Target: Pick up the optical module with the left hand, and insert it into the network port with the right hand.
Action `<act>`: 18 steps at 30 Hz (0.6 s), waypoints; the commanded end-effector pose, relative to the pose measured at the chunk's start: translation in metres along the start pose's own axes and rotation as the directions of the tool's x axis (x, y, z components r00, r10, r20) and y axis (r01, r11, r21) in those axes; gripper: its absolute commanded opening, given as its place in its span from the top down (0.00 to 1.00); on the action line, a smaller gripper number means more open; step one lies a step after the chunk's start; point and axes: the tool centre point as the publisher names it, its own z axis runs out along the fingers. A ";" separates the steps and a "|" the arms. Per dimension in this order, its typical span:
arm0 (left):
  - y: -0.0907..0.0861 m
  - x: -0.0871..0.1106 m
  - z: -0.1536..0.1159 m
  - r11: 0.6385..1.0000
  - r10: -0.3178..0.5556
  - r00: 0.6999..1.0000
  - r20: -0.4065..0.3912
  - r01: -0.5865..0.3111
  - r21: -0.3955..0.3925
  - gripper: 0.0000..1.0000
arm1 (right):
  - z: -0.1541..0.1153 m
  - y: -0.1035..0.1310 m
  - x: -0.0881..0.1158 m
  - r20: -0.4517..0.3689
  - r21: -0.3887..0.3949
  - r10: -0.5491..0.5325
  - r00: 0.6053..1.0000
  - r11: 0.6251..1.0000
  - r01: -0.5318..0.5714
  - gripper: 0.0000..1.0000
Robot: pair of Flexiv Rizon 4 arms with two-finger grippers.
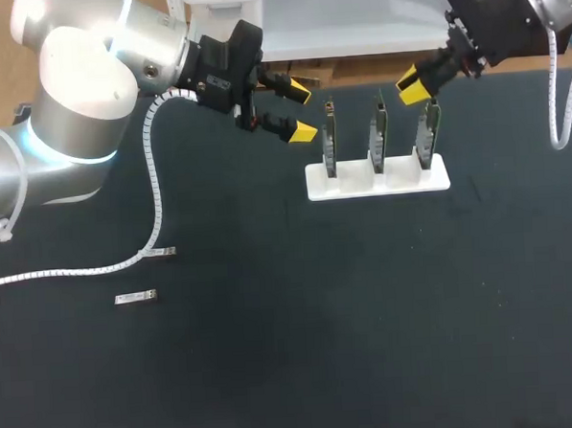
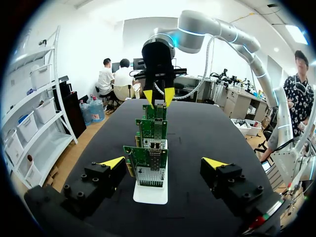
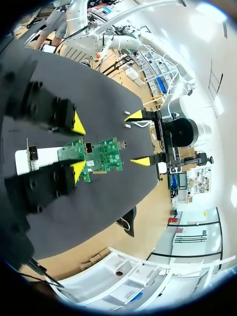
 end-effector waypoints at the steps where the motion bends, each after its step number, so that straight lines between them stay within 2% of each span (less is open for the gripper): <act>1: 0.001 -0.001 0.000 1.000 -0.002 1.000 -0.005 0.002 0.002 0.00 | 0.000 0.003 0.000 0.001 0.007 -0.001 1.000 1.000 0.001 0.00; 7: 0.001 -0.001 0.000 1.000 -0.002 1.000 -0.005 0.002 0.002 0.00 | 0.000 0.003 0.000 0.001 0.007 -0.001 1.000 1.000 0.001 0.00; 8: 0.000 -0.004 0.000 0.999 0.030 1.000 -0.005 -0.030 0.012 0.00 | 0.000 0.003 0.000 0.001 0.007 -0.001 1.000 1.000 0.001 0.00; 10: -0.001 -0.011 -0.007 0.998 0.065 0.996 -0.056 -0.066 -0.014 0.00 | 0.000 0.003 0.000 0.001 0.007 -0.001 1.000 1.000 0.001 0.00; 13: -0.001 -0.017 -0.028 0.993 0.084 0.995 -0.054 -0.088 -0.077 0.00 | 0.000 0.003 0.000 0.001 0.007 -0.001 1.000 1.000 0.001 0.00; 15: -0.005 -0.020 -0.041 0.983 0.154 0.967 -0.205 -0.170 -0.063 0.00 | 0.000 0.003 0.000 0.001 0.007 -0.001 1.000 1.000 0.001 0.00; 18: -0.014 -0.020 -0.064 0.971 0.212 0.929 -0.304 -0.236 -0.045 0.00 | 0.000 0.003 0.000 0.001 0.007 -0.001 1.000 1.000 0.001 0.00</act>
